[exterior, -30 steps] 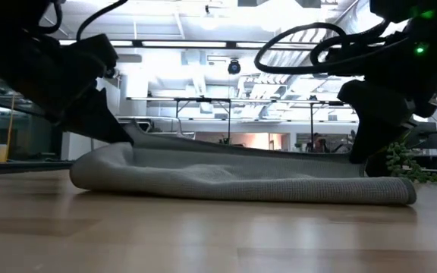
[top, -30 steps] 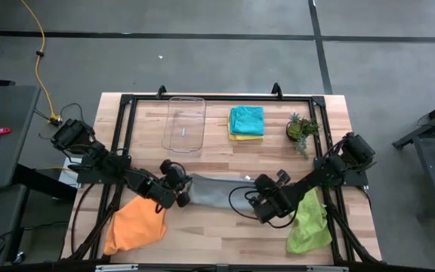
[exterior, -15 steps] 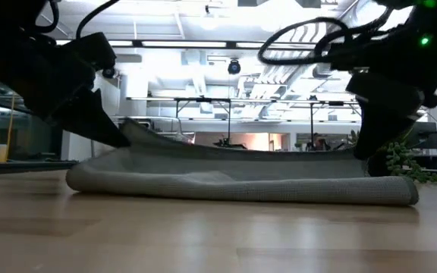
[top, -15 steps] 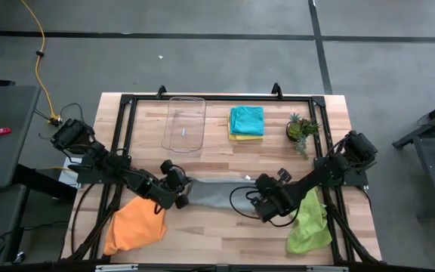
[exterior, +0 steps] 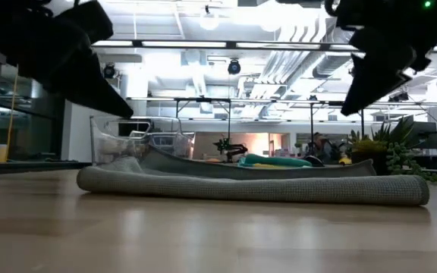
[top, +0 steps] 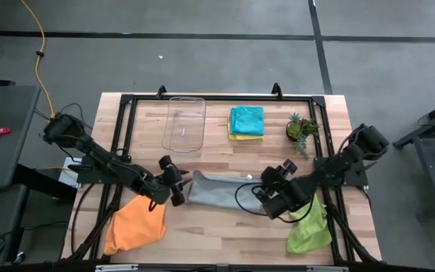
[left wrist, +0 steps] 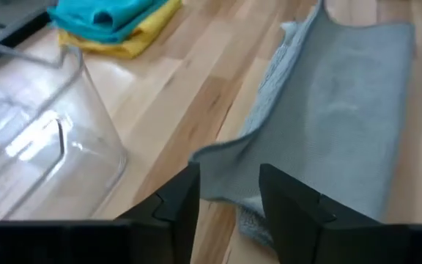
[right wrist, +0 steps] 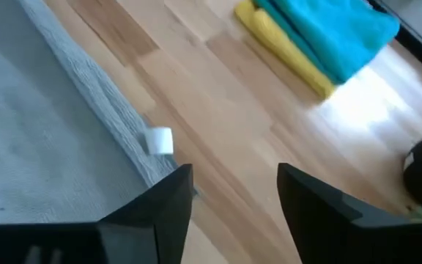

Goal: Fold microfiber towels
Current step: Fold the gray microfiber cloth

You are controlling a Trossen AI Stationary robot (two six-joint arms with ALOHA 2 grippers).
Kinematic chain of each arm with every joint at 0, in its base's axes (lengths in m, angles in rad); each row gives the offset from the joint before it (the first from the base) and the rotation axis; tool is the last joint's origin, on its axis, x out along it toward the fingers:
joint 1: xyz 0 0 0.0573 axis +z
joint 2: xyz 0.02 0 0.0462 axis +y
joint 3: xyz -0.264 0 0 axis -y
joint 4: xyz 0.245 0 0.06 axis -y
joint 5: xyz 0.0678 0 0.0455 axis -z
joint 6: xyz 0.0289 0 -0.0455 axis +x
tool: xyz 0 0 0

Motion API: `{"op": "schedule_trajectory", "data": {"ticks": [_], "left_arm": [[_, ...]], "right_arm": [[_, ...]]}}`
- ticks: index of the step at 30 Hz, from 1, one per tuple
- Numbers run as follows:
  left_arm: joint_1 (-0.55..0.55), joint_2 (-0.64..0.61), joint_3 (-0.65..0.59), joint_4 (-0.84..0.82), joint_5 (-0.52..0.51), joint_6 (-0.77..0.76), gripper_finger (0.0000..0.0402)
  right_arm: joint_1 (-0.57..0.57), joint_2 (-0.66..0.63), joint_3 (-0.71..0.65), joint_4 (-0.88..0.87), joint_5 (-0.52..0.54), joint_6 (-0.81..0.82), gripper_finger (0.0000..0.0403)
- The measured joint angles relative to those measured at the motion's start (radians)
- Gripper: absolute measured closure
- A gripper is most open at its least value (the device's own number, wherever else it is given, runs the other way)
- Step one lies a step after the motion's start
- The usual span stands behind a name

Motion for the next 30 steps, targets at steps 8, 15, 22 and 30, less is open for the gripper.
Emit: {"op": "schedule_trajectory", "data": {"ticks": [8, 15, 22, 30], "left_arm": [[-0.002, 0.03, 0.0, 0.033, 0.058, 0.062, 0.0277], [-0.031, 0.206, -0.001, 0.245, 0.117, 0.075, 0.0378], [-0.002, 0.309, 0.009, 0.352, 0.105, 0.085, 0.0398], [0.021, 0.389, 0.046, 0.354, 0.24, 0.069, 0.0401]], "right_arm": [[0.0, -0.002, -0.001, 0.183, 0.014, -0.171, 0.021], [0.015, 0.049, -0.001, 0.43, -0.038, -0.368, 0.0264], [0.014, 0.165, -0.002, 0.469, -0.075, -0.297, 0.0383], [0.023, 0.274, -0.002, 0.578, -0.194, -0.253, 0.0396]]}}
